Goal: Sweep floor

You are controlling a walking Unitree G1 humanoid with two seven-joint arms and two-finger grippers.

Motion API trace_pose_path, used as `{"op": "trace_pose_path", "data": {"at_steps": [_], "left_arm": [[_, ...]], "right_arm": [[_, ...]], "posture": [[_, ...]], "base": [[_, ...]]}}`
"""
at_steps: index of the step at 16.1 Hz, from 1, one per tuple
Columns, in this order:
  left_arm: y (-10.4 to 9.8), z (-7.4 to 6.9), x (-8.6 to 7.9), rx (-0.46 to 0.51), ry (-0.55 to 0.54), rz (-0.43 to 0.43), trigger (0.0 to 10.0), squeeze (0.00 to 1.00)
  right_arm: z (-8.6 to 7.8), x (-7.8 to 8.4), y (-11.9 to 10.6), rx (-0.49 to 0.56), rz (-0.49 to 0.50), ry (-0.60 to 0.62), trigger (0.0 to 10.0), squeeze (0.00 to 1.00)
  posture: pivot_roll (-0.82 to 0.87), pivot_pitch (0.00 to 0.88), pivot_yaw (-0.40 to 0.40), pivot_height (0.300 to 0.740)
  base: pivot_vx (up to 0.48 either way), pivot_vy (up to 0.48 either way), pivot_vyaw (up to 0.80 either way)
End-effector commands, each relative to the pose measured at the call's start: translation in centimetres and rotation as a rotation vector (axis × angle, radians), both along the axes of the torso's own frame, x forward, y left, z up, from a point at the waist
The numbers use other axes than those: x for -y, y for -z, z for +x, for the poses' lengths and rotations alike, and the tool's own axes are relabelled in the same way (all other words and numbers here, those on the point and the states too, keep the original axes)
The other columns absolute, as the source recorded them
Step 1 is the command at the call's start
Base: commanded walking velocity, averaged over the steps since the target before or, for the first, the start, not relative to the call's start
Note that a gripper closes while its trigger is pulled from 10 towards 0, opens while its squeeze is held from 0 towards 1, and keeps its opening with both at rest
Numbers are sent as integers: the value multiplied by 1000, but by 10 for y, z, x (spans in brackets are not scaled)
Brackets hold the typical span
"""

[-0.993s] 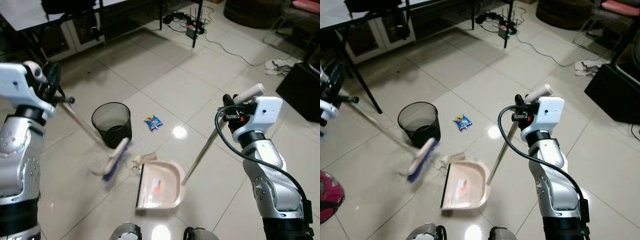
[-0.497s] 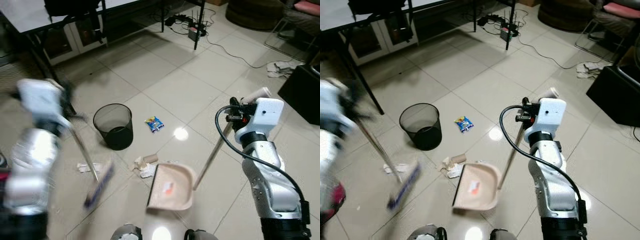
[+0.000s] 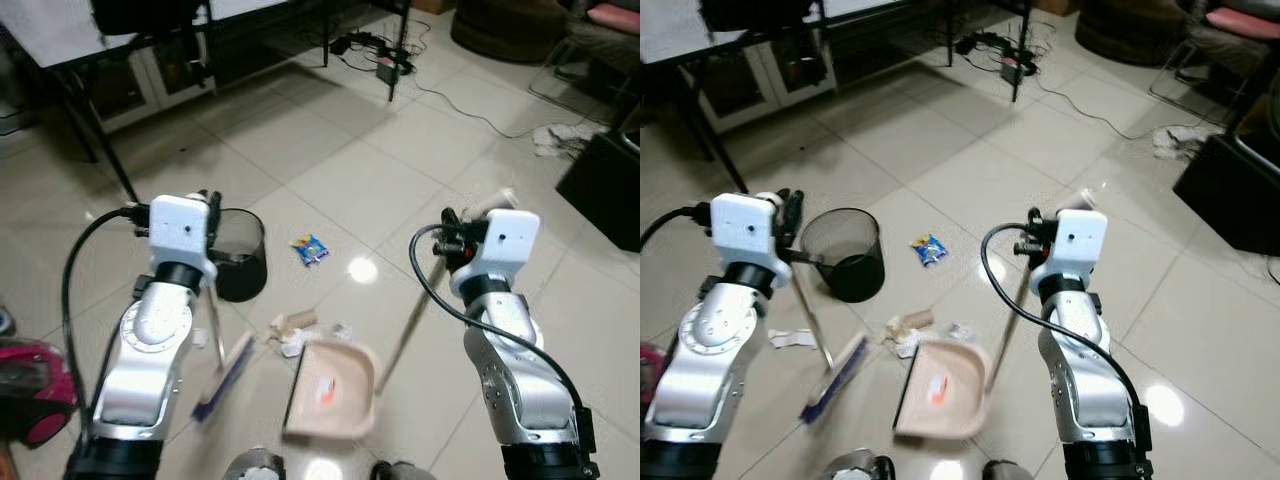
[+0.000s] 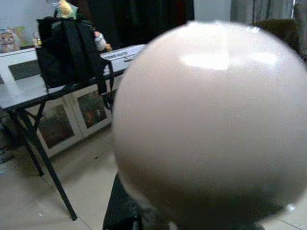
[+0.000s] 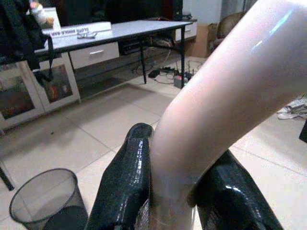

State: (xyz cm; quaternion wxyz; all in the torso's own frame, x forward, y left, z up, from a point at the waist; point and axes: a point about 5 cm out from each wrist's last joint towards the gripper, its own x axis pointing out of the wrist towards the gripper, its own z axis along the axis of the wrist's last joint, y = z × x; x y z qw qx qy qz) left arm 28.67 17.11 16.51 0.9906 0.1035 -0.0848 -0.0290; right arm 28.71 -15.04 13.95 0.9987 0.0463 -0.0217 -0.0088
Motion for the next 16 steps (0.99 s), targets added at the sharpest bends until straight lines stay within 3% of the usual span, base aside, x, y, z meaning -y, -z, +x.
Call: {"op": "trace_pose_path", "data": {"at_steps": [1, 13, 16], "left_arm": [[-7, 3, -5, 35, -34, 26, 10000, 0], [-8, 6, -2, 45, -40, 28, 10000, 0], [-6, 5, -4, 36, -45, 28, 10000, 0]], "right_arm": [[1, -3, -6, 28, 6, 1, 10000, 0], [3, -2, 0, 22, 13, 9, 10000, 0], [4, -2, 1, 22, 16, 9, 10000, 0]], "posture": [[28, 40, 16, 740], [35, 35, 22, 740], [40, 34, 18, 740]], "base": [[0, 398, 0], [0, 422, 0], [0, 458, -417]]}}
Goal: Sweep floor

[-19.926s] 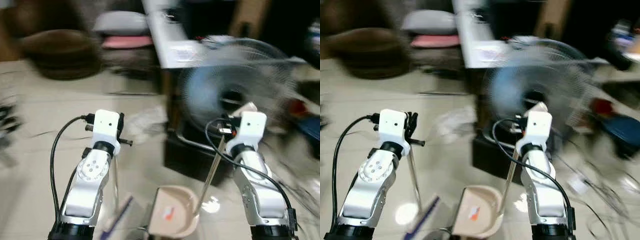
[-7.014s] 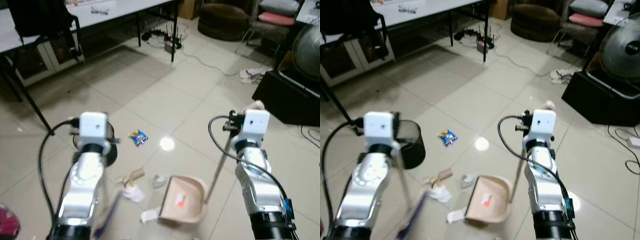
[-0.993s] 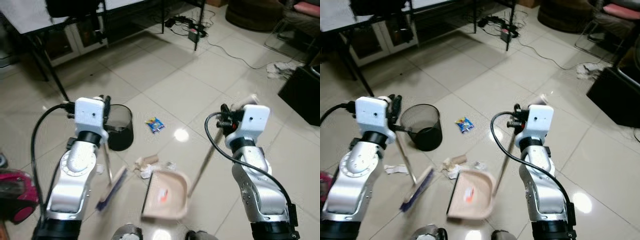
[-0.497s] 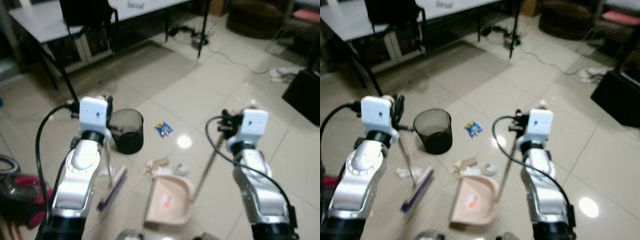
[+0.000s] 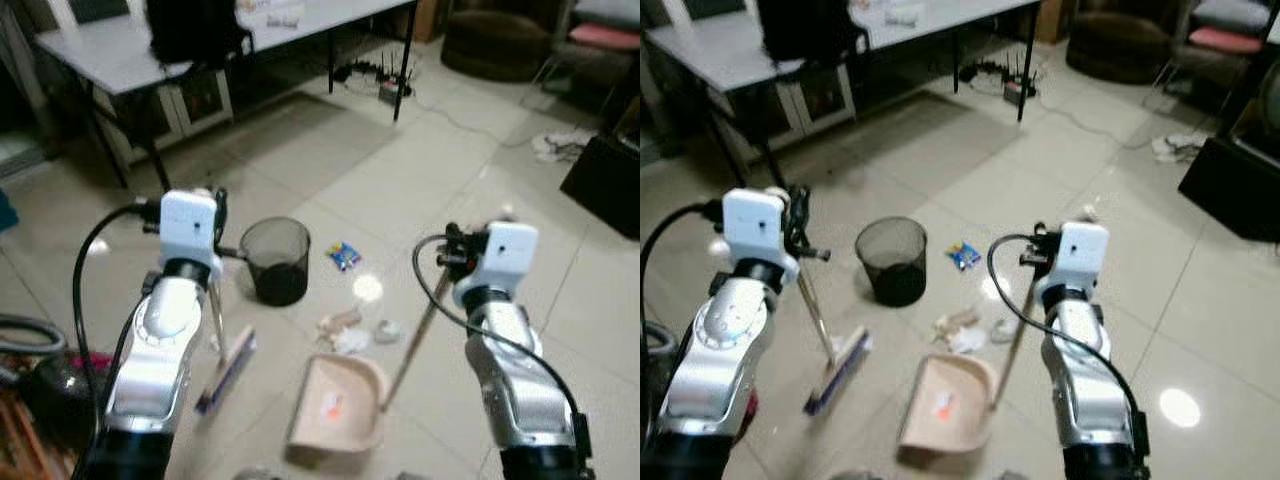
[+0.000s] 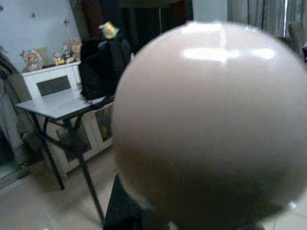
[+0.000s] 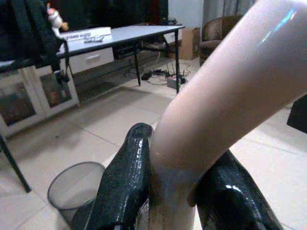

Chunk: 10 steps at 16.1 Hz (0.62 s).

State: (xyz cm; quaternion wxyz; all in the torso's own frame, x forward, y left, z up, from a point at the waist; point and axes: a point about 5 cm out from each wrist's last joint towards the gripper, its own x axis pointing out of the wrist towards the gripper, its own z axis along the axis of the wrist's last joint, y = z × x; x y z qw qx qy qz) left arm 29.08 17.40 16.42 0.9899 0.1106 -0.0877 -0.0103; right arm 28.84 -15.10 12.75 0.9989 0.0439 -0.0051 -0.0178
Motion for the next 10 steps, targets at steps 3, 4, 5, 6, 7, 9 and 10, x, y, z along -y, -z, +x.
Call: {"op": "trace_pose_path", "data": {"at_steps": [3, 4, 5, 6, 7, 9, 10], "left_arm": [[-6, 2, -2, 23, -12, 17, 10000, 0], [-6, 2, -2, 22, -13, 16, 10000, 0], [-6, 2, -2, 21, -12, 17, 10000, 0], [-6, 2, -1, 21, -10, 15, 10000, 0], [-7, 3, 0, 28, -1, 5, 10000, 0], [-8, 1, 1, 37, -5, 64, 10000, 0], [-6, 0, 1, 33, -9, 58, 10000, 0]], "right_arm": [[4, -4, -12, 60, 22, -11, 10000, 0], [5, -3, -12, 62, 23, -11, 10000, 0], [5, -3, -12, 64, 23, -11, 10000, 0], [5, -3, -12, 64, 22, -10, 10000, 0], [5, -3, -12, 64, 22, -10, 10000, 0], [4, -4, -10, 57, 17, -16, 10000, 0], [4, -7, -9, 54, 15, -26, 10000, 0]], "posture": [[40, 30, 18, 740], [40, 30, 18, 740], [40, 30, 18, 740], [40, 29, 19, 740], [40, 29, 21, 740], [41, 26, 18, 740], [39, 24, 16, 740]], "base": [[0, 461, -419], [0, 465, -419], [0, 465, -419], [0, 465, -413], [0, 465, -425], [0, -240, 0], [0, -480, 0]]}}
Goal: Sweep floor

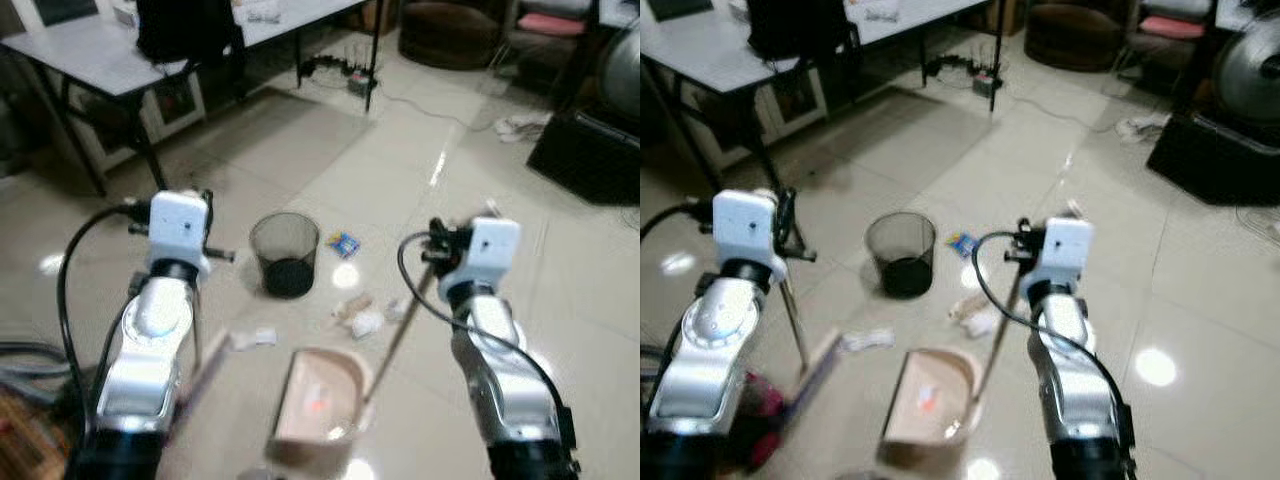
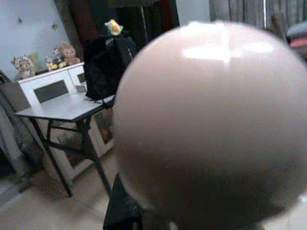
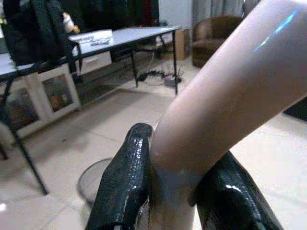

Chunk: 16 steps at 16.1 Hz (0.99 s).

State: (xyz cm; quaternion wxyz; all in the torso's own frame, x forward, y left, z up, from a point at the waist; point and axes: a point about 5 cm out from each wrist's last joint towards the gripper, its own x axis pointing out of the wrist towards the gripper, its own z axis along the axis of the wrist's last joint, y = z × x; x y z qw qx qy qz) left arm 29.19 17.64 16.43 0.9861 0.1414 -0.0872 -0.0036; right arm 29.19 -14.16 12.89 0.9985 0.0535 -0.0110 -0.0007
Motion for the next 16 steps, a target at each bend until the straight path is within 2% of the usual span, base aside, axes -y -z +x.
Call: {"op": "trace_pose_path", "data": {"at_steps": [1, 2, 3, 7, 9, 11, 16], "left_arm": [[-6, -1, 3, 30, 11, -5, 10000, 0], [-5, -2, 4, 22, 6, -20, 10000, 0], [-2, -2, 5, 7, -2, -88, 10000, 0], [0, 0, 9, 0, -19, -72, 10000, 0], [-1, 1, 9, 18, -37, -81, 10000, 0], [-1, 1, 7, 26, -50, -84, 10000, 0], [-1, 1, 7, 26, -50, -96, 10000, 0]], "right_arm": [[0, 2, -8, 40, -4, 6, 10000, 0], [1, 2, -8, 42, -10, 2, 10000, 0], [2, 2, -9, 39, -26, -3, 10000, 0], [6, 4, -14, 49, -44, -12, 10000, 0], [7, 5, -14, 53, -90, -8, 10000, 0], [7, 6, -14, 53, -108, 14, 10000, 0], [8, 5, -14, 55, -112, 22, 10000, 0]], "posture": [[39, 24, 16, 740], [39, 22, 15, 740], [36, 19, 15, 740], [31, 7, 8, 740], [29, 3, 9, 740], [26, 0, 9, 740], [20, 0, 8, 740]], "base": [[0, -480, 0], [0, -480, 0], [0, 0, 0], [0, 0, 0], [0, 0, 0], [349, 0, 0], [409, 0, 745]]}}
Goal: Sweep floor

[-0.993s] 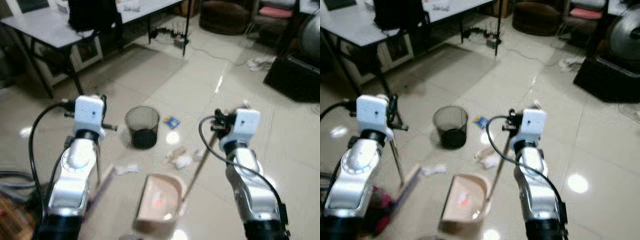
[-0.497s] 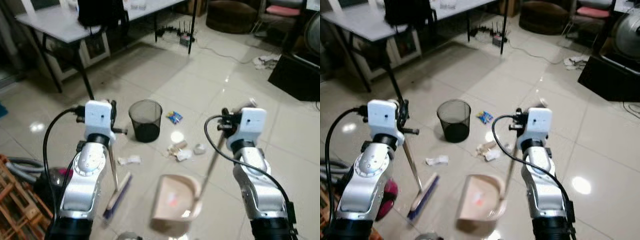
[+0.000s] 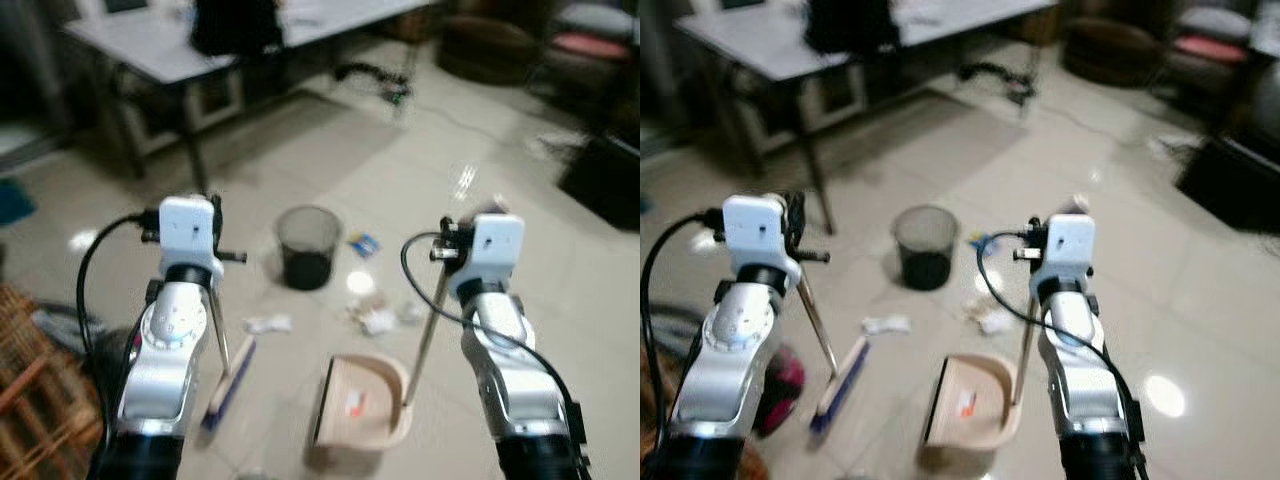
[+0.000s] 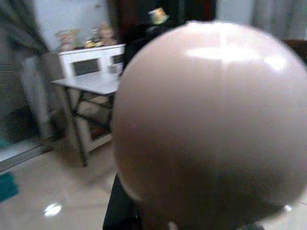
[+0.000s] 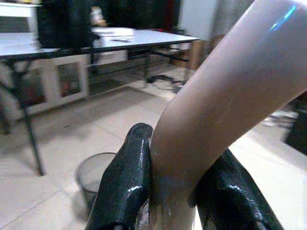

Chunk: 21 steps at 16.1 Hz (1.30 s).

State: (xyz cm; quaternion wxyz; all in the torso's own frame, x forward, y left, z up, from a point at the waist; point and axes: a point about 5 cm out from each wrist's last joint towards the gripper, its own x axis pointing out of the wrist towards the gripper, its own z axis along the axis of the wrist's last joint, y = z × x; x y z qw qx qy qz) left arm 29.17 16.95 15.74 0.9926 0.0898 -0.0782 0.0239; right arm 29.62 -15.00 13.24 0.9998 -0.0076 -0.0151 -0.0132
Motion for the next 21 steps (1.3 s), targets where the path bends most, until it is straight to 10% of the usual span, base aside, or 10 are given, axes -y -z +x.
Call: {"op": "trace_pose_path", "data": {"at_steps": [1, 21], "left_arm": [[-7, 1, 0, 37, -6, 12, 10000, 0], [-4, 1, -4, 21, -33, -2, 10000, 0]], "right_arm": [[4, -3, -11, 52, 15, -1, 10000, 0], [7, -2, -7, 63, 60, 16, 10000, 0]], "posture": [[20, 0, 7, 740], [33, 43, 11, 740]], "base": [[412, 0, 0], [412, 0, 0]]}}
